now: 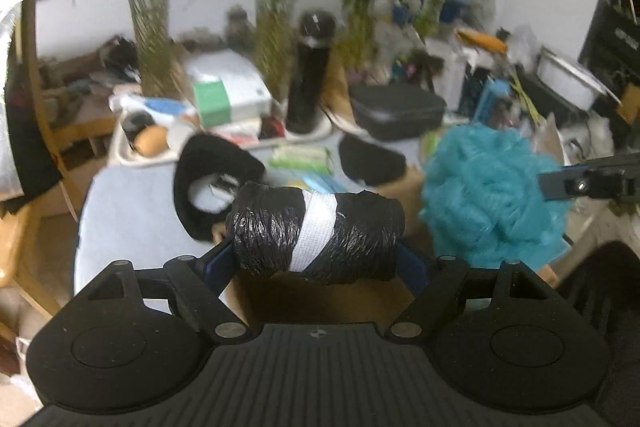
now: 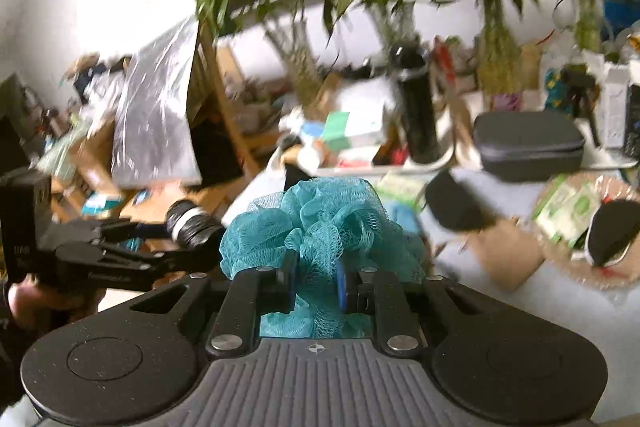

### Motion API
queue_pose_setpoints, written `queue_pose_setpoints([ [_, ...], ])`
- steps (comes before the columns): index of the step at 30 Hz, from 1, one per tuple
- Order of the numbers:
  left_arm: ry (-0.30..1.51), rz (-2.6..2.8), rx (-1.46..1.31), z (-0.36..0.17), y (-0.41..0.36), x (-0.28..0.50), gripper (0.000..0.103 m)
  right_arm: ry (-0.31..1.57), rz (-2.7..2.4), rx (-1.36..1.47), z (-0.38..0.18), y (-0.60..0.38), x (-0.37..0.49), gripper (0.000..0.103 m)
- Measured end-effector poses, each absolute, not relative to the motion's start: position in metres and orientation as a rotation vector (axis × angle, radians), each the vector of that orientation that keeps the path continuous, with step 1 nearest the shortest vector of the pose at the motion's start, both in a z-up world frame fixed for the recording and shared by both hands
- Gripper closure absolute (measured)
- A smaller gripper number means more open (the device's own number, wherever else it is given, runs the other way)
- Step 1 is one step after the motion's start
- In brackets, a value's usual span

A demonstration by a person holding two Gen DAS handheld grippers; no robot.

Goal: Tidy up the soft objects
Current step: 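Drop the sponge and the taped roll into the cardboard box with both grippers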

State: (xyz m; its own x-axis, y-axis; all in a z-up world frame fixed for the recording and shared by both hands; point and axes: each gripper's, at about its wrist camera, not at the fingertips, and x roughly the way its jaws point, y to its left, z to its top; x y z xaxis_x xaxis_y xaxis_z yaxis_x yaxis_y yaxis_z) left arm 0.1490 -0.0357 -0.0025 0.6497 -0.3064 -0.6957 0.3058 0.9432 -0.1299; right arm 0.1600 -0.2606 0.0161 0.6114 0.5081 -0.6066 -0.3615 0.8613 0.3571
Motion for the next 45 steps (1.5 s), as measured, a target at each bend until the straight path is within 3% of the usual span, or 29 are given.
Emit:
queue_pose_setpoints([
  [7, 0.869, -0.331, -0.020, -0.018, -0.036, 0.148, 0.021, 0.820, 0.482, 0.192, -0.004, -0.247, 0.157, 0.082],
  [9, 0.880, -0.327, -0.023, -0.019, -0.036, 0.147, 0.020, 0.829, 0.463, 0.189, -0.008, -0.246, 0.160, 0.077],
  [12, 0.883, -0.323, -0.044, -0.021, -0.034, 0.146, 0.019, 0.823, 0.449, 0.169, -0.010, -0.242, 0.163, 0.044],
  [14, 0.874, -0.314, -0.072, -0.020, -0.032, 0.144, 0.018, 0.794, 0.458, 0.173, -0.008, -0.240, 0.159, 0.005],
  [15, 0.863, -0.305, -0.083, -0.019, -0.031, 0.142, 0.017, 0.784, 0.463, 0.176, -0.007, -0.238, 0.158, 0.000],
  [17, 0.832, -0.258, -0.085, -0.016, -0.032, 0.138, 0.010, 0.785, 0.460, 0.170, -0.005, -0.237, 0.154, 0.000],
  [34, 0.728, -0.092, -0.020, 0.001, -0.073, 0.162, 0.010, 0.672, 0.281, 0.086, 0.041, -0.280, 0.053, 0.000],
  [45, 0.717, -0.236, -0.059, 0.023, -0.080, 0.133, 0.010, 0.626, 0.265, 0.079, 0.062, -0.277, 0.052, 0.000],
])
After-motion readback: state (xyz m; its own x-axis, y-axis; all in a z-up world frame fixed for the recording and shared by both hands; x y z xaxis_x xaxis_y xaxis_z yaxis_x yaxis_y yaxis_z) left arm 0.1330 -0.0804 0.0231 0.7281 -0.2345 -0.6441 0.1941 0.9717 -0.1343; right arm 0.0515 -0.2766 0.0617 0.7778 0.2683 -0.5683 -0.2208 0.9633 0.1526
